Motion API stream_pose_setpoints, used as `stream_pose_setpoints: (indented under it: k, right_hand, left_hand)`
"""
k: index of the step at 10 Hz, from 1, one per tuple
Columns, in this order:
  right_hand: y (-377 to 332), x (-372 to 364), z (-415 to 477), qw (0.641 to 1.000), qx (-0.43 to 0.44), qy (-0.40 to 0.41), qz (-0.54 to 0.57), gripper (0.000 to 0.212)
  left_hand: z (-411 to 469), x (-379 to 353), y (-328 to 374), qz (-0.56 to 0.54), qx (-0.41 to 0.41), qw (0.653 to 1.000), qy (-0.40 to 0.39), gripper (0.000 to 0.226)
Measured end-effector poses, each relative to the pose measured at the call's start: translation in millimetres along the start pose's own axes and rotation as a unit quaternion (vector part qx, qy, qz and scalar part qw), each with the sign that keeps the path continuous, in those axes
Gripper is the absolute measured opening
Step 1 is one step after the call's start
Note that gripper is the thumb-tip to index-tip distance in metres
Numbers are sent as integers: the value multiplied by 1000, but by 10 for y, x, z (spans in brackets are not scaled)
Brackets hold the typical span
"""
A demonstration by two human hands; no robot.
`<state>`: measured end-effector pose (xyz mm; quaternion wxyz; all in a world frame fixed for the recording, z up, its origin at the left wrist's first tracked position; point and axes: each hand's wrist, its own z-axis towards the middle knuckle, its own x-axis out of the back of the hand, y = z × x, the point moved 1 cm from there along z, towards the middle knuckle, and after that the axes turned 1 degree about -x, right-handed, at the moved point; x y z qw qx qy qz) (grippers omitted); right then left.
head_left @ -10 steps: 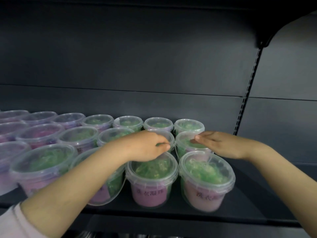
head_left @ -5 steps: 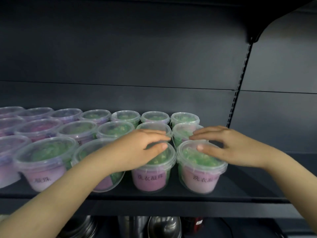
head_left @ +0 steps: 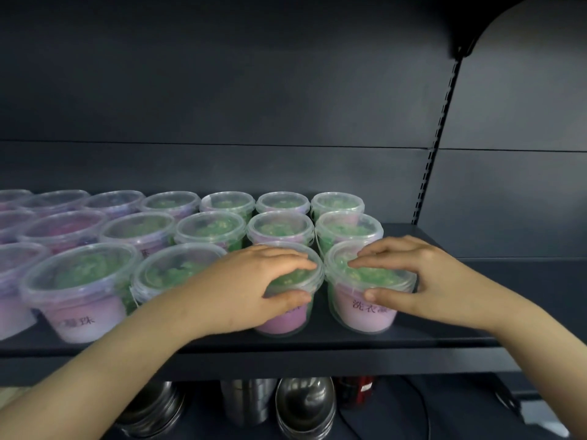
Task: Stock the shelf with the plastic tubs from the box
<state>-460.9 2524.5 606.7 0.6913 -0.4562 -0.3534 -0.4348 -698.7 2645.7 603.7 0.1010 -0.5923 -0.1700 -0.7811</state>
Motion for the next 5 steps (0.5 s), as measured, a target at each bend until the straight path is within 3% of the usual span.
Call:
stream_pose_setpoints:
  k: [1, 2, 4, 5]
  right_hand:
    - [-17, -23, -73, 998, 28, 60, -19, 44]
    - [-8, -84, -123, 995, 33, 90, 17, 36]
    - [-20, -68, -80, 996, 3, 71, 57, 38]
    - [-134, -102, -142, 992, -20, 115, 53, 40]
  left_hand:
    - [-71, 42, -32, -1, 11, 999, -31, 61]
    - [-116, 31, -21, 35, 27, 999, -12, 60]
    - [-103, -12, -22, 30, 38, 999, 1, 58]
    - [-190, -54, 84, 48, 24, 998, 20, 58]
